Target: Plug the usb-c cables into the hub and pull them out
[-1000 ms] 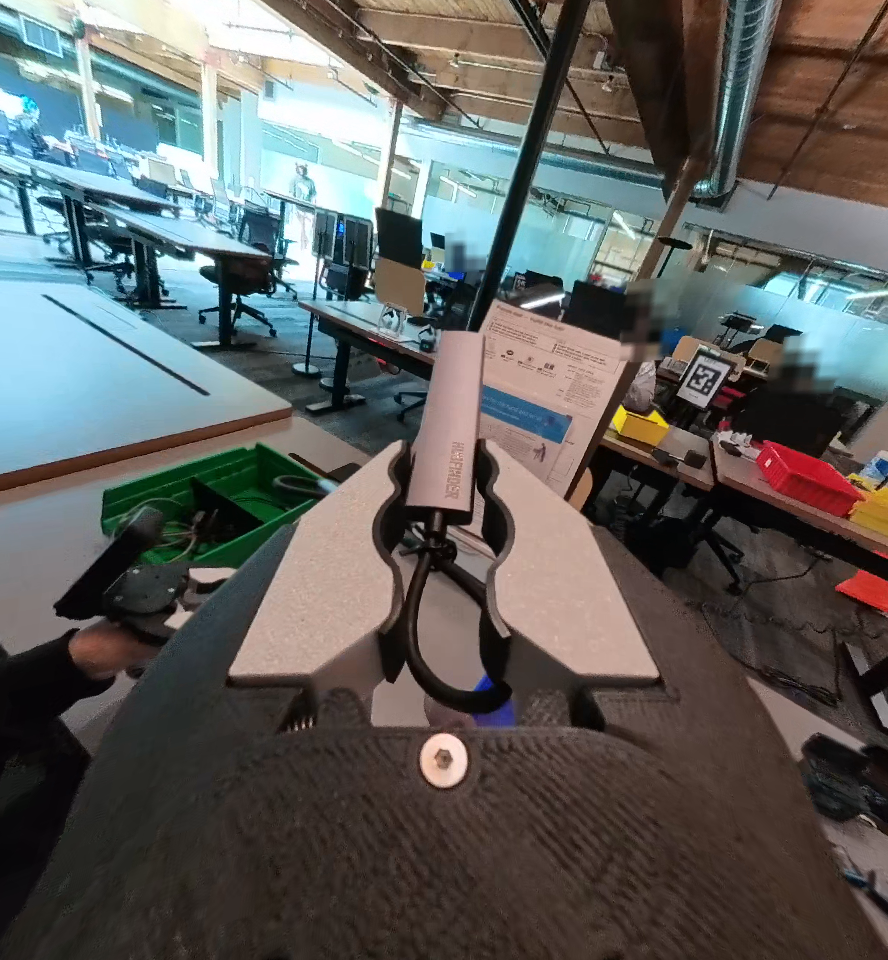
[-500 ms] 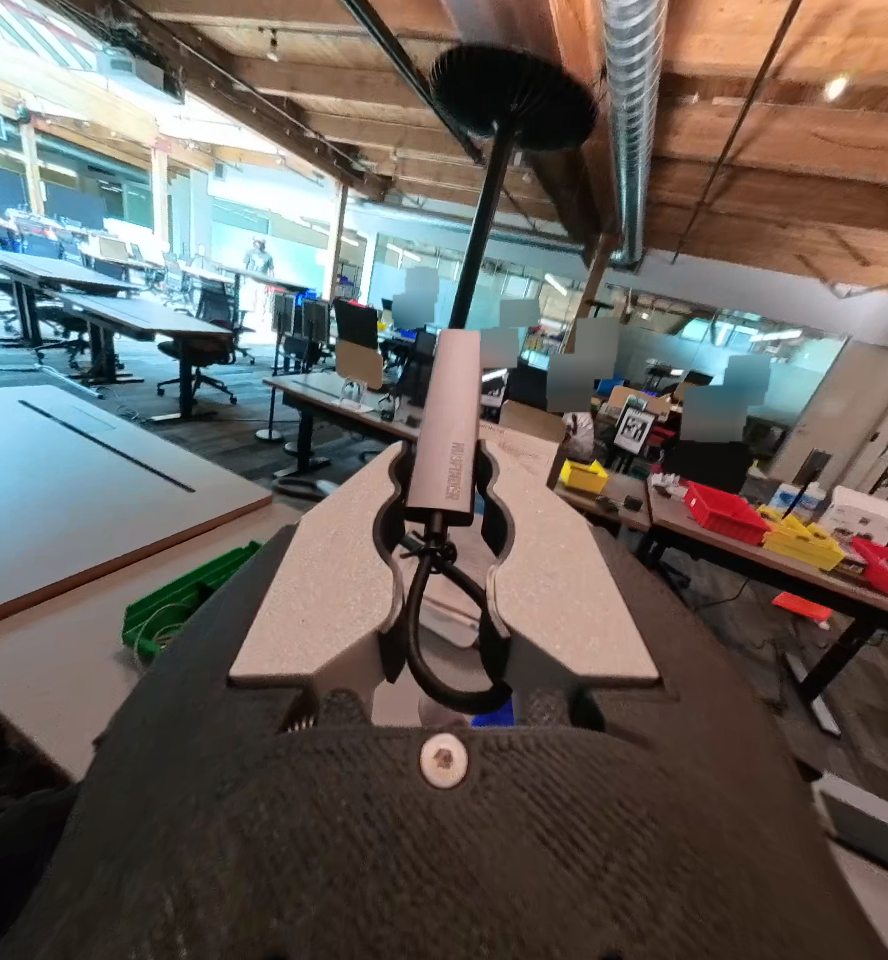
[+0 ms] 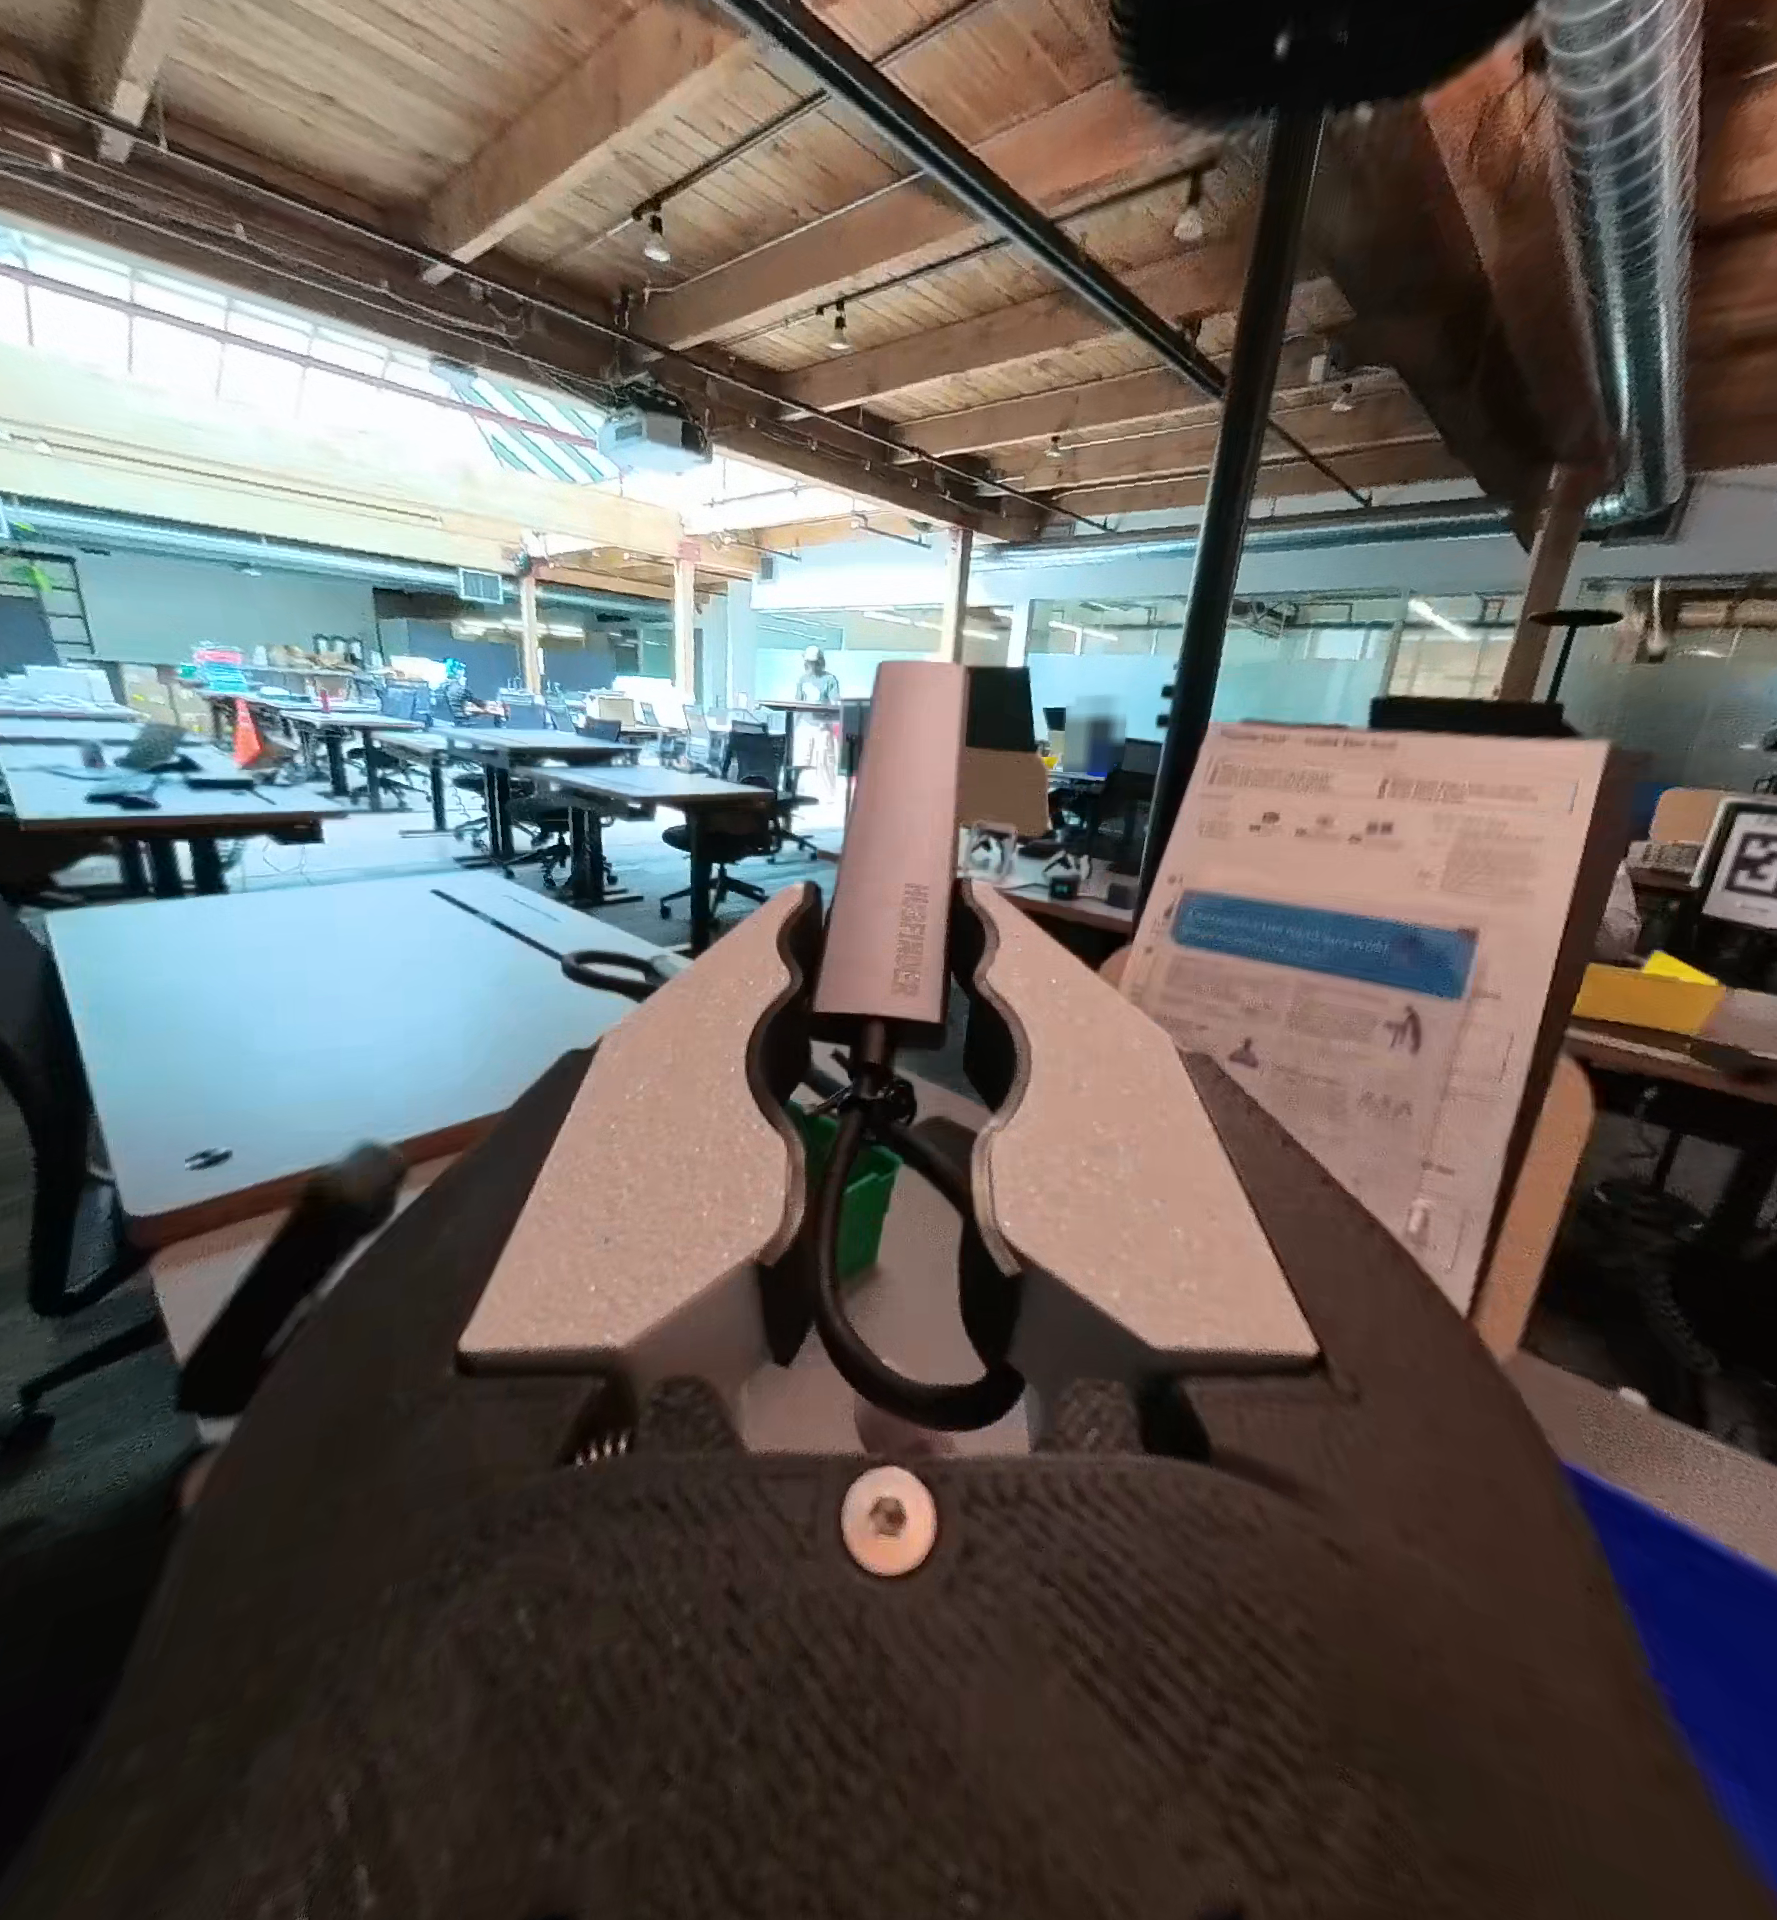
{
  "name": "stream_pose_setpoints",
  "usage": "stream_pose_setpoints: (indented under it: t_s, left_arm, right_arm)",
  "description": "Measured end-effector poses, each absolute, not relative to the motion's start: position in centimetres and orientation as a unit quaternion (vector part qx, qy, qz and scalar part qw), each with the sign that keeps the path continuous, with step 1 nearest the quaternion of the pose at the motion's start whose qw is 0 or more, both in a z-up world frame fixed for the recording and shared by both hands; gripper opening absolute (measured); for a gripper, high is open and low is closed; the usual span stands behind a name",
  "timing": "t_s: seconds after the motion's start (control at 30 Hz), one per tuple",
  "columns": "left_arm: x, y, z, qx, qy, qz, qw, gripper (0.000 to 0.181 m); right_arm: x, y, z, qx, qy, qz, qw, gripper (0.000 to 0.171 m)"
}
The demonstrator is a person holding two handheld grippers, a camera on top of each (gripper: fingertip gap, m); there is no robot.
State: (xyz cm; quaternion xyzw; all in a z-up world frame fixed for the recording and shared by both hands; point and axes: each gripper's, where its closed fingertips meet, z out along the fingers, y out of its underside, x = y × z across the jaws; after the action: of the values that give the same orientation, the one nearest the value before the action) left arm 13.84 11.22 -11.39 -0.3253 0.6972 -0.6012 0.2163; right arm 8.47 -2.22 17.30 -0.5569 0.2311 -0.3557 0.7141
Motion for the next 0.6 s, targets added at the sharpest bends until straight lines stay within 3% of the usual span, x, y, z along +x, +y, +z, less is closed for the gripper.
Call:
stream_pose_setpoints:
  t_s: [0.2, 0.33, 0.4, 0.6]
  left_arm:
    - [17.8, 21.8, -9.4, -0.383, 0.66, -0.572, 0.3, 0.097]
    - [21.7, 29.3, -9.3, -0.402, 0.703, -0.456, 0.369, 0.088]
    - [23.4, 31.3, -10.2, -0.395, 0.754, -0.39, 0.35, 0.077]
    - [25.8, 34.6, -16.1, -0.46, 0.831, -0.235, 0.208, 0.066]
  right_arm:
    - [15.6, -7.2, -1.5, -0.541, 0.293, -0.416, 0.669, 0.024]
    - [18.3, -8.6, -6.5, -0.557, 0.3, -0.395, 0.666, 0.024]
    - [19.1, -8.3, -8.4, -0.574, 0.294, -0.386, 0.659, 0.024]
    - [20.5, -7.4, -12.1, -0.622, 0.289, -0.375, 0.624, 0.024]
